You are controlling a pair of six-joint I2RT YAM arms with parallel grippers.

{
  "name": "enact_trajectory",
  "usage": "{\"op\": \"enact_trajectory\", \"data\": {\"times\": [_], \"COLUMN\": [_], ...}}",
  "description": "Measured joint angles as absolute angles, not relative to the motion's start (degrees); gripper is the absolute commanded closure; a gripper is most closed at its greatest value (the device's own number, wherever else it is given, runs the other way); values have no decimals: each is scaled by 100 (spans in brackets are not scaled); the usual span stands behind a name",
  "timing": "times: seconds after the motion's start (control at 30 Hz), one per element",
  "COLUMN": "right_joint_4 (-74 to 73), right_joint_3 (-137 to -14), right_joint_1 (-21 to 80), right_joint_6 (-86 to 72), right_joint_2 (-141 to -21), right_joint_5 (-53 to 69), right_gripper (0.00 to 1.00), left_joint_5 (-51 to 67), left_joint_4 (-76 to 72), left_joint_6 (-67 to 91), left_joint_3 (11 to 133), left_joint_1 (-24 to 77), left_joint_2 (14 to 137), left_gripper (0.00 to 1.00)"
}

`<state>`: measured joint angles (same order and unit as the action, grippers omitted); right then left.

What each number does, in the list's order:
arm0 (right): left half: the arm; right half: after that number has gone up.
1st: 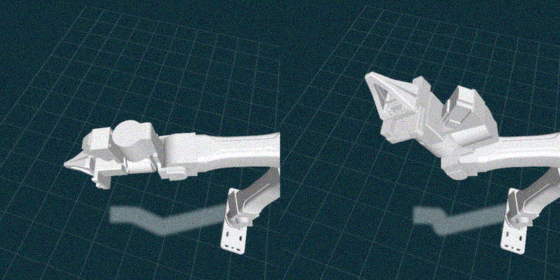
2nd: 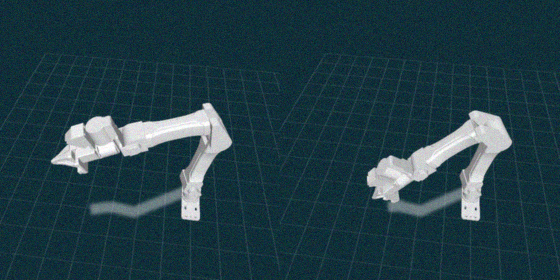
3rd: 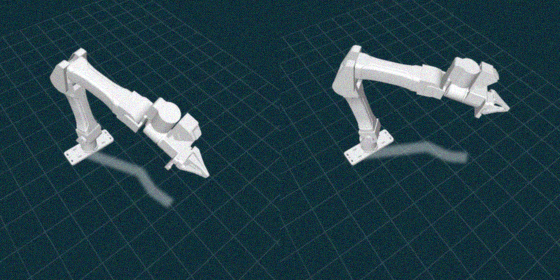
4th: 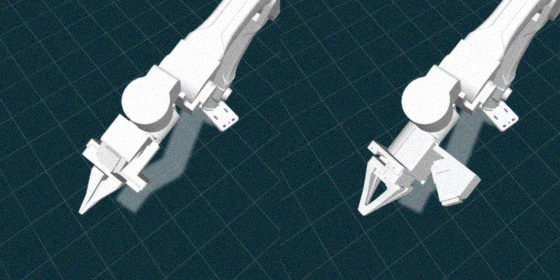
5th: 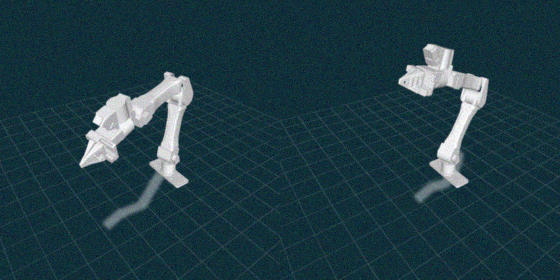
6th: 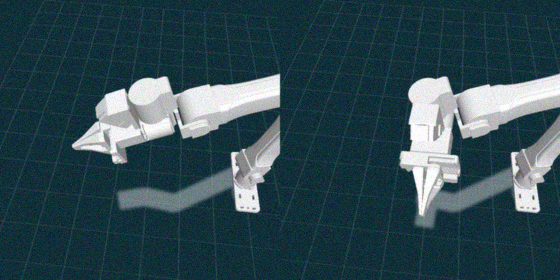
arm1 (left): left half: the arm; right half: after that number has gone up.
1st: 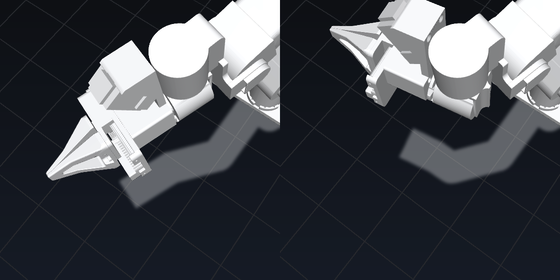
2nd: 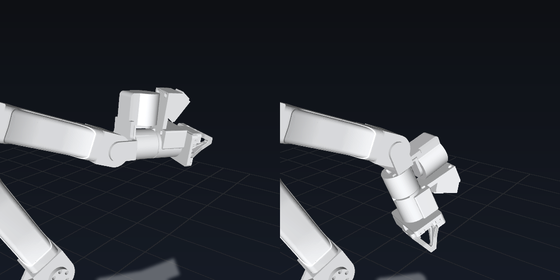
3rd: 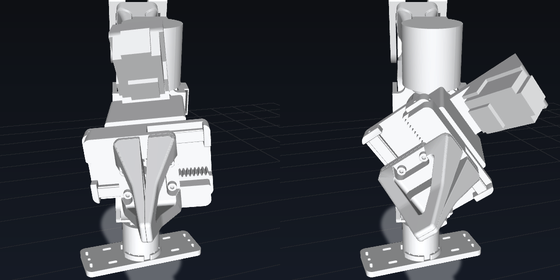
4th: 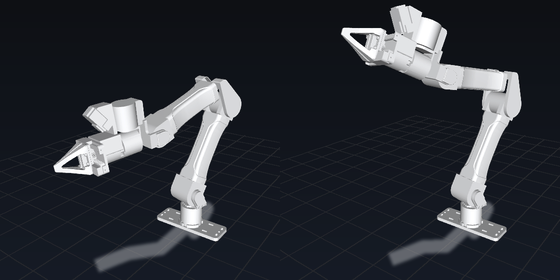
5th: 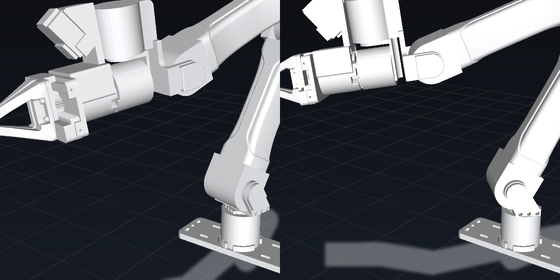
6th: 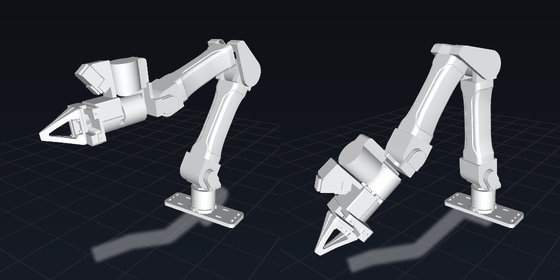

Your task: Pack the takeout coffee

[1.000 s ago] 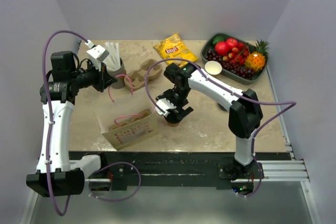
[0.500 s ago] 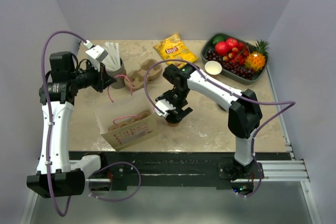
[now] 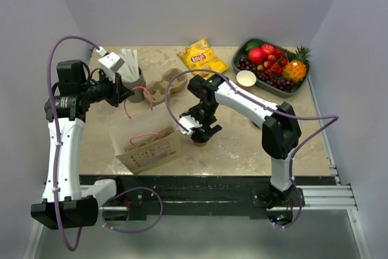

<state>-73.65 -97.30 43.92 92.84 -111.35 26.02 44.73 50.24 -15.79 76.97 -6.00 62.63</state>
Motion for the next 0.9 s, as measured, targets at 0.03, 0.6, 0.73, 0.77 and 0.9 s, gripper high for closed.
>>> {"op": "enact_trajectory", "data": {"times": [0.03,0.6,0.73,0.77,0.9], "right_joint_4": [-7367,-7306,-7277,-7273,-7258], "right_joint_3": [-9734,-9745,-9736,-9736,-9738], "right_joint_1": [4392,4401,4425,4427,4431], "right_joint_6": [9264,9015,8947,8932,8853], "right_joint_2": [-11135,-11135,-11126,-11124,-11124], "right_joint_5": [2602,2578,2530,2519,2506], "right_gripper": [14,19,26,27,29], "left_joint_5": [4473,4499,4517,4519,4521], "left_joint_4": [5024,5017,5015,5015,5015], "left_joint_6": [-1577,-1544,-1538,-1538,-1535], "left_joint_3": [7697,7607,7603,7603,7603], "left_joint_1": [-600,-600,-602,-604,-604], "left_joint_2": [6263,6261,6261,6261,6261], "left_gripper": [100,100,100,100,100]}}
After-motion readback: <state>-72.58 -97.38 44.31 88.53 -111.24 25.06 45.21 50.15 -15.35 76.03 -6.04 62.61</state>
